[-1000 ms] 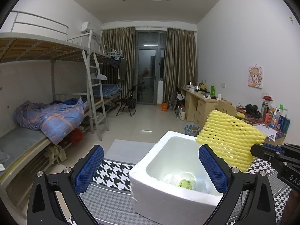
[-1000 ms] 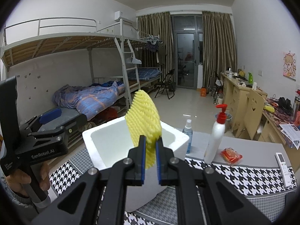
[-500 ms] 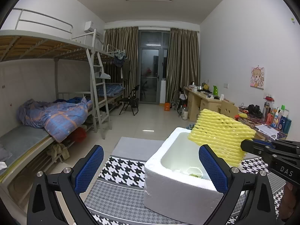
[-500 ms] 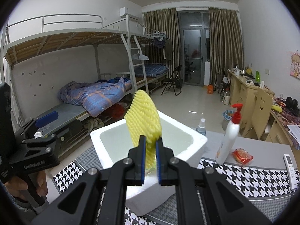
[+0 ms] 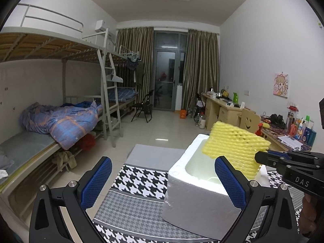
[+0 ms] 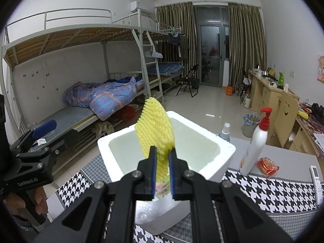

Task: Organize soft objects
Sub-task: 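Move the right gripper over the foam box and open it to drop the net sleeve, then withdraw both tools from the foam box toward the grey sock on the table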

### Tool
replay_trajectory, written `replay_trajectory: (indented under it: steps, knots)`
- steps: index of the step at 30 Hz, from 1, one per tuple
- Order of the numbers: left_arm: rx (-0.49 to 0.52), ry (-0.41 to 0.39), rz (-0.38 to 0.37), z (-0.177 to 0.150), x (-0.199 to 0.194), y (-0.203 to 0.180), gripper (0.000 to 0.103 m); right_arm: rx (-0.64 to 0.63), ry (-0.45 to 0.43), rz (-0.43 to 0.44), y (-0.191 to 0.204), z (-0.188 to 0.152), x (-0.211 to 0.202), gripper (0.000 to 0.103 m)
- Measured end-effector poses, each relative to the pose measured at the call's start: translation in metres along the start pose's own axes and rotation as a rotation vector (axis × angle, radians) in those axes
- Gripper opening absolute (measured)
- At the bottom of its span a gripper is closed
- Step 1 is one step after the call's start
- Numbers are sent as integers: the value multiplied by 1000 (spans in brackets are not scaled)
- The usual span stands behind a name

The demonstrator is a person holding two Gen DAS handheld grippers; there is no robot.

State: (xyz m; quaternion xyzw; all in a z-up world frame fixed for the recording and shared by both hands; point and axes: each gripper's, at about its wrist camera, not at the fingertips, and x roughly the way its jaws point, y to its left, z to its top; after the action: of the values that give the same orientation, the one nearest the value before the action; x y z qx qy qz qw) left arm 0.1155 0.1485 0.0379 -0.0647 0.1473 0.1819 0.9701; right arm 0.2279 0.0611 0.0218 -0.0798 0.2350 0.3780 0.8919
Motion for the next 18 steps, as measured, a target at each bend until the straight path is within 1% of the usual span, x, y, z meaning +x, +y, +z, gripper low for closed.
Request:
replay_trajectory:
  steps: [1, 2, 4, 7, 9, 11, 14, 18]
  knots:
    - [-1, 1, 0, -1, 1, 0, 102, 6, 5, 1, -1, 0, 1, 32]
    - [-1, 2, -2, -1, 1, 1, 102, 9, 6, 3, -1, 0, 1, 48]
    - [-4, 7, -4, -2, 1, 3, 102, 15, -8, 9, -1, 0, -2, 64]
    - [-5, 9, -3, -3, 1, 5, 102, 11, -19, 17, 0, 1, -5, 67]
    - [-5, 8, -2, -3, 1, 5, 102, 14, -19, 23, 0, 0, -5, 73]
    - [-5, 8, -2, -3, 1, 5, 102, 14, -19, 25, 1, 0, -5, 84]
    - [-9, 8, 2, -3, 0, 6, 102, 0, -27, 8, 2, 0, -6, 92]
    - [-13, 6, 0, -3, -1, 7, 102, -6, -30, 11, 5, -1, -7, 92]
